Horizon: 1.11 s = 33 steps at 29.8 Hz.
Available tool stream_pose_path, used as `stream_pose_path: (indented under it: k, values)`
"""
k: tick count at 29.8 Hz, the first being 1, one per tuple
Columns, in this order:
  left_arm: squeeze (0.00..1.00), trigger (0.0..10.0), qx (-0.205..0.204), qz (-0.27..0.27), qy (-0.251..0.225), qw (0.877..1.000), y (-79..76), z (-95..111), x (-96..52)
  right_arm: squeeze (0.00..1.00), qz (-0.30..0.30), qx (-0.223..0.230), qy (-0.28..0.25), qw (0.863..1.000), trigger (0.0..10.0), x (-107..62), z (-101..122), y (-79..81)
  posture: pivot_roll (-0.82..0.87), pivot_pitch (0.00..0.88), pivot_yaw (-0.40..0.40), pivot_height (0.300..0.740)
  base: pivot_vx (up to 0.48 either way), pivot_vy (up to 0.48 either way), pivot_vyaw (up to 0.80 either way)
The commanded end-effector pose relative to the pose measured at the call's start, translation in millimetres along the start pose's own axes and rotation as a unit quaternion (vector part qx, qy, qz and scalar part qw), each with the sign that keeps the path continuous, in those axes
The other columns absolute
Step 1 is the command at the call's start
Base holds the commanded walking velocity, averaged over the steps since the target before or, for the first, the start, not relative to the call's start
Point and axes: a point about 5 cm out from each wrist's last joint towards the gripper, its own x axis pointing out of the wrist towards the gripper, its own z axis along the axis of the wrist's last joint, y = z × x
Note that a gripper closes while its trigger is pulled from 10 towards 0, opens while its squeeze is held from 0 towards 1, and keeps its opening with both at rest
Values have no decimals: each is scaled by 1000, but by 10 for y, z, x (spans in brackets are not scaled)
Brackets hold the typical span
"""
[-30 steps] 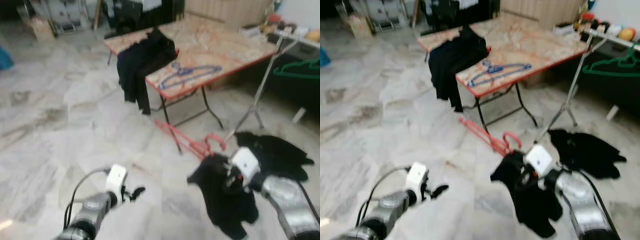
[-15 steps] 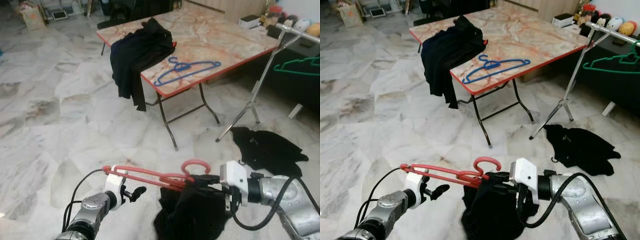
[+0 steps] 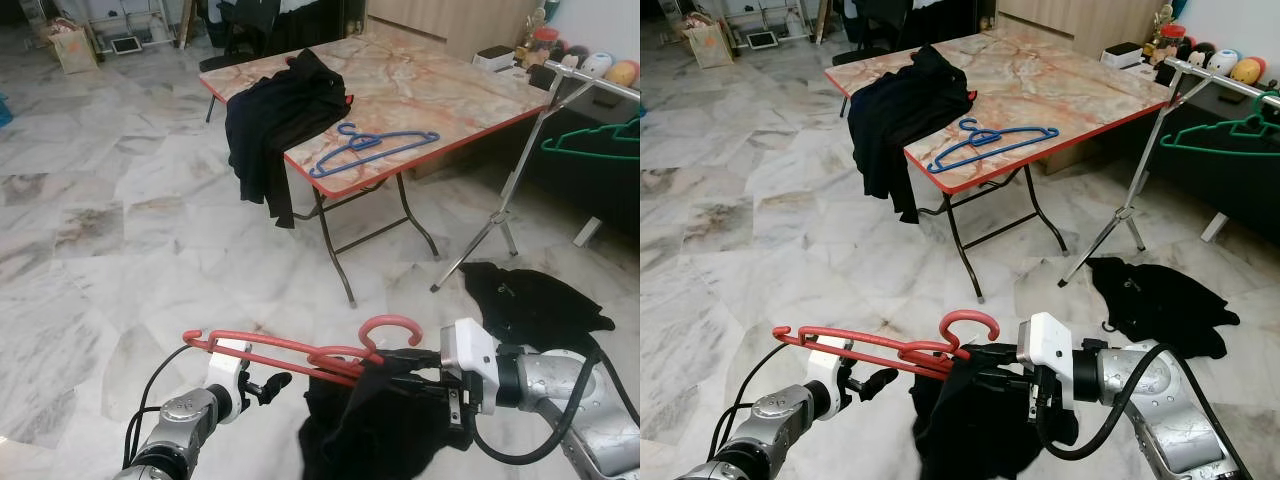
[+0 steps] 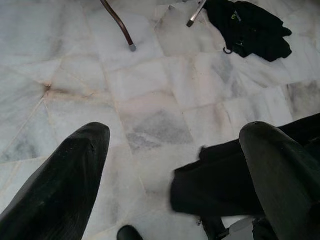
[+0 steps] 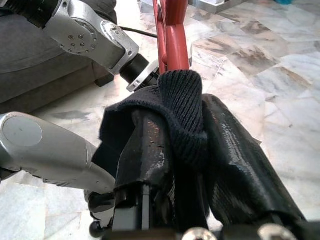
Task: Hang hanger
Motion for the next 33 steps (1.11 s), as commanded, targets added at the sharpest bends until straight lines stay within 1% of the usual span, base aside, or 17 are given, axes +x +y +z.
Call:
stream_pose_path:
  k: [1, 13, 15, 16, 17, 23, 24, 25, 26, 27, 32, 33]
  values:
    - [0, 10000, 2, 0, -2, 1000, 11, 3, -10, 0, 0, -15, -14, 1000, 10000, -21, 91, -13, -60, 0, 12, 740, 0, 0, 0]
    - [0, 10000, 2, 0, -2, 1000, 11, 3, -10, 0, 0, -15, -14, 1000, 10000, -21, 91, -13, -60, 0, 12, 740, 0, 0, 0]
    - [0, 10000, -4, 0, -6, 1000, 12, 5, -11, 0, 3, -11, -16, 1000, 10000, -27, 120, -1, -60, 0, 11, 740, 0, 0, 0]
    - [0, 10000, -151, -145, -29, 977, -163, -10, -14, 0, 27, -14, -32, 999, 10000, 2, 245, 45, -72, 0, -8, 740, 0, 0, 0]
    - [0, 10000, -214, -209, -52, 953, -241, 6, -29, 0, 35, -16, -38, 999, 10000, 13, 284, 61, -74, 0, -6, 740, 0, 0, 0]
    - [0, 10000, -211, -212, -51, 953, -246, 3, -31, 0, 31, -15, -33, 999, 10000, 5, 249, 61, -74, 0, -2, 740, 0, 0, 0]
    - [0, 10000, -213, -218, -52, 951, -251, 9, -33, 0, 30, -14, -33, 999, 10000, 6, 248, 61, -74, 0, 0, 740, 0, 0, 0]
    - [0, 10000, -217, -232, -53, 947, -260, 19, -41, 0, 29, -13, -31, 999, 10000, 6, 249, 63, -73, 0, 0, 740, 0, 0, 0]
    - [0, 10000, -217, -232, -53, 947, -260, 19, -41, 0, 29, -13, -31, 999, 10000, 6, 249, 63, -73, 0, 0, 740, 0, 0, 0]
    - [0, 10000, -220, -249, -52, 942, -265, 30, -56, 0, 29, -11, -30, 999, 10000, 6, 253, 64, -73, 0, 0, 740, 0, 0, 0]
    - [0, 10000, -220, -269, -52, 936, -273, 43, -74, 0, 29, -12, -30, 999, 10000, 1, 265, 59, -74, 0, 0, 740, 0, 0, 0]
    - [0, 10000, -219, -280, -51, 933, -279, 48, -83, 0, 29, -12, -30, 999, 10000, -1, 268, 54, -74, 0, 0, 740, 0, 0, 0]
